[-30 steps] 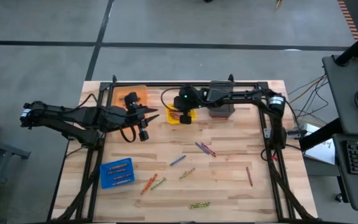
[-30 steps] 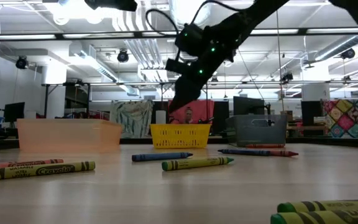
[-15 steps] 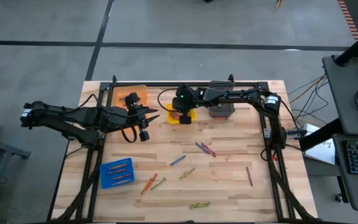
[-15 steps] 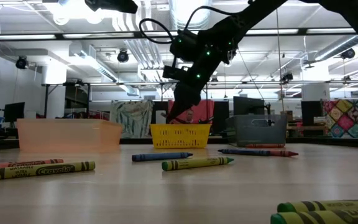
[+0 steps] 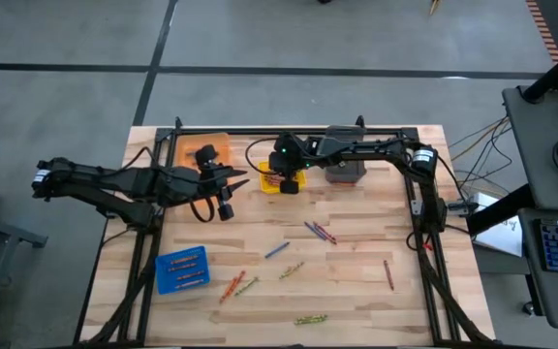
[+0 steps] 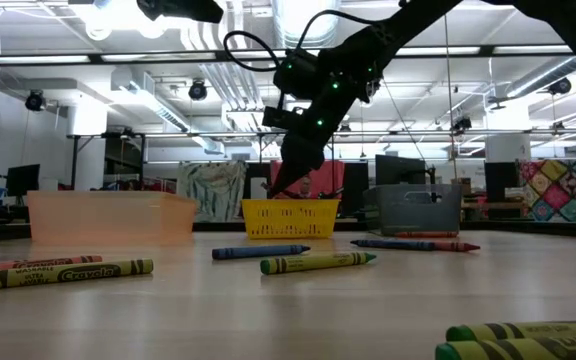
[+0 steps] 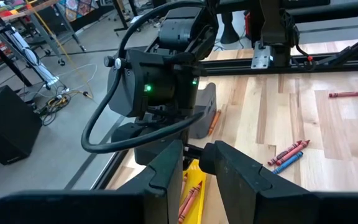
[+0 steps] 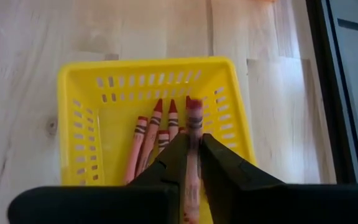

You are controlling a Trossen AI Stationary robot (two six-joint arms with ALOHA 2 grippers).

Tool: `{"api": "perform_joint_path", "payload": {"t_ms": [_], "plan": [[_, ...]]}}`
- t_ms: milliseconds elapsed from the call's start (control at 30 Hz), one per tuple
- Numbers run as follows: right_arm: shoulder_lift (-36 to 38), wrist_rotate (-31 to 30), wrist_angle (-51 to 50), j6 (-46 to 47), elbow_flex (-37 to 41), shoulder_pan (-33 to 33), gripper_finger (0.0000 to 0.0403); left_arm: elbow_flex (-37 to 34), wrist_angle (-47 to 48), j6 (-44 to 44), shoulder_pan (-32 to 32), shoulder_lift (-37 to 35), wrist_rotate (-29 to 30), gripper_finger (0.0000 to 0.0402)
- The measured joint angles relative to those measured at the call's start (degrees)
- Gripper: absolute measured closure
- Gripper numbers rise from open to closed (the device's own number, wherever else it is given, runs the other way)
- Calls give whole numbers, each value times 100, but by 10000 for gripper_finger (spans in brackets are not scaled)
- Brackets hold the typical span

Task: Sort crayons
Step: Put the red crayon into the yellow bin, then put the blue crayon into the orange bin

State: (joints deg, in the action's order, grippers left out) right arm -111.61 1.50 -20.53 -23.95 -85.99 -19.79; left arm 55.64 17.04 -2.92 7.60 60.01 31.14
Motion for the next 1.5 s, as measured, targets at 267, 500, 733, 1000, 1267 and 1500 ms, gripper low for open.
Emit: {"api": "perform_joint_path", "payload": {"t_ms": [267,500,733,1000,1267,1500], "plan": [[0,0,-31,188,2,0,356,-144,-139,0,-66,1,0,326],[215,-1,-157,531,10,1,332,-273,-138,34,-149,119,2,326],[863,9,-921,919,13,54,332,-297,-96,298,-142,310,-11,326],[1814,46,-1521,1339,470,428,345,-297,-44,695,-142,550,-20,326],[2805,45,-1527,2207,1352,1050,346,-297,40,1080,-142,732,-33,326],[3360,40,-1486,2943,2021,1667,346,-297,39,1445,-133,920,-682,324]]}}
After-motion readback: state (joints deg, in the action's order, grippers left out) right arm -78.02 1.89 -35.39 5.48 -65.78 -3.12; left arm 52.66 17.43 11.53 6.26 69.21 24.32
